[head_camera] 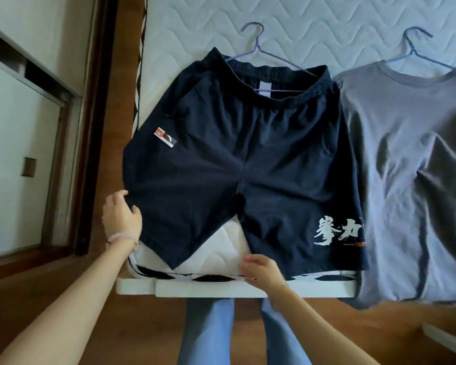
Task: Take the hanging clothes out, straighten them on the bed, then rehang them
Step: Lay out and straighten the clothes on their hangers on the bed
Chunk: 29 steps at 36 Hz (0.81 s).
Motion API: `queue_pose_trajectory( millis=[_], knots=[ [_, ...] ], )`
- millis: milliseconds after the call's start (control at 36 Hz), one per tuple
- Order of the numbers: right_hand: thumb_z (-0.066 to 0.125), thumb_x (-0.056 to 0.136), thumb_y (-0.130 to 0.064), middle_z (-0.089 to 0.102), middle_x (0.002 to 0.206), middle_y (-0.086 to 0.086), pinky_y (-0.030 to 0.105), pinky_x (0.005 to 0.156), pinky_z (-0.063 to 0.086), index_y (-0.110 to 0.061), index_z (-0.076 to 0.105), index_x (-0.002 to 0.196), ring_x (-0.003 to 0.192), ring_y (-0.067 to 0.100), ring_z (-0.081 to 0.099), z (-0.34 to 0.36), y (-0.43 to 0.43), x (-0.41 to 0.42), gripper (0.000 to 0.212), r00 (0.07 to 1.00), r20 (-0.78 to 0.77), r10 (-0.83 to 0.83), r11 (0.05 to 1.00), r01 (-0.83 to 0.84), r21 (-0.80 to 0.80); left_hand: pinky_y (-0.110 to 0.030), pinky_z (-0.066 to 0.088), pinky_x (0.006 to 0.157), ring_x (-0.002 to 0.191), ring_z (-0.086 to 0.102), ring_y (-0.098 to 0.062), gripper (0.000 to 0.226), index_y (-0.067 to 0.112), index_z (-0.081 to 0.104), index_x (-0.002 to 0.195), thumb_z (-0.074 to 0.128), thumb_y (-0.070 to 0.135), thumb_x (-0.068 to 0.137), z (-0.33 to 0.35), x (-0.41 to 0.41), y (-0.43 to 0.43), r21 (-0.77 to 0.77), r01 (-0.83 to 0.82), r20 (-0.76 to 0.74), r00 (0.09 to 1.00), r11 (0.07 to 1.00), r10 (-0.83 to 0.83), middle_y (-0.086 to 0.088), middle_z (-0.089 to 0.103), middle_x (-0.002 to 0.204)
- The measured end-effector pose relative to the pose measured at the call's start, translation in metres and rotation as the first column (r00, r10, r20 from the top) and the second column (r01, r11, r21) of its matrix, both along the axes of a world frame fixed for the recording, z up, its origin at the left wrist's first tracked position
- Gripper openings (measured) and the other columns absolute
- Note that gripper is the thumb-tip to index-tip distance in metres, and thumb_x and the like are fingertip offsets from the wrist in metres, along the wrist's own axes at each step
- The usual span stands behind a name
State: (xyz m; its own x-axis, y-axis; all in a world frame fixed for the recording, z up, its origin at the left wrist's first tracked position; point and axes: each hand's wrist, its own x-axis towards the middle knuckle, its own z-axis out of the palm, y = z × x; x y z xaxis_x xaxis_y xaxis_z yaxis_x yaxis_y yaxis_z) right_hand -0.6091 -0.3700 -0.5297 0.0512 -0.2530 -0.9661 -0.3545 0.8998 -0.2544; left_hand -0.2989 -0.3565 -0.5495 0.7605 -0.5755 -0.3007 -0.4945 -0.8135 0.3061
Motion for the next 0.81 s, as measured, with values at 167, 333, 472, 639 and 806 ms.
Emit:
queue_pose_trajectory(
  millis=[167, 333, 472, 639, 806],
  knots=[
    [0.053, 0.087, 0.008, 0.07, 0.065, -0.004, 0.022, 0.064, 0.055, -0.018, 0.064, 0.078, 0.076, 0.023, 0.064, 0.02, -0.034, -0.1, 0.03, 0.963, -0.252, -0.095, 0.896, -0.027, -0.443, -0.038, 0.046, 0.091, 0.107, 0.054, -0.029, 0.029, 0.004, 0.058, 0.11, 0.054, -0.007, 0.083, 0.019, -0.146, 0.015, -0.215, 0.113, -0.086, 0.987, 0.97, -0.134, -0.016, 0.056, 0.115],
    [0.059, 0.087, -0.002, 0.058, 0.112, 0.011, 0.032, 0.09, 0.04, -0.005, 0.057, 0.117, 0.102, 0.025, 0.056, 0.032, -0.084, -0.176, 0.031, 0.851, -0.515, -0.107, 0.786, -0.245, -0.568, -0.036, 0.048, 0.092, 0.11, 0.054, -0.028, 0.031, 0.003, 0.052, 0.119, 0.057, 0.011, 0.09, 0.009, -0.255, 0.02, -0.085, 0.162, -0.397, 0.9, 0.983, -0.182, -0.012, 0.053, 0.117],
    [0.068, 0.078, -0.017, 0.069, 0.104, 0.011, 0.046, 0.093, 0.051, -0.01, 0.064, 0.106, 0.103, 0.032, 0.065, -0.004, -0.103, -0.215, 0.03, 0.88, -0.453, 0.141, 0.85, -0.343, -0.401, -0.035, 0.04, 0.102, 0.125, 0.045, -0.029, 0.053, 0.002, 0.039, 0.135, 0.058, 0.025, 0.092, 0.005, -0.298, -0.002, 0.068, -0.047, -0.446, 0.892, 0.997, 0.072, -0.015, 0.041, 0.136],
    [0.067, 0.087, -0.016, 0.072, 0.102, 0.008, 0.041, 0.094, 0.053, -0.012, 0.065, 0.109, 0.098, 0.026, 0.068, -0.013, -0.102, -0.234, 0.023, 0.856, -0.305, 0.417, 0.83, -0.496, -0.257, -0.038, 0.048, 0.083, 0.103, 0.056, -0.032, 0.033, 0.004, 0.046, 0.118, 0.056, 0.023, 0.093, 0.0, -0.313, -0.016, 0.13, -0.167, -0.371, 0.906, 0.977, 0.204, -0.014, 0.053, 0.12],
    [0.065, 0.09, -0.015, 0.07, 0.085, 0.0, 0.036, 0.093, 0.053, -0.016, 0.068, 0.099, 0.09, 0.022, 0.067, -0.007, -0.106, -0.255, 0.009, 0.906, -0.263, 0.33, 0.869, -0.401, -0.29, -0.03, 0.034, 0.073, 0.083, 0.047, -0.024, 0.021, 0.006, 0.048, 0.092, 0.047, 0.026, 0.098, -0.003, -0.317, 0.004, 0.123, -0.302, -0.503, 0.802, 0.945, 0.322, -0.009, 0.052, 0.086]
  ],
)
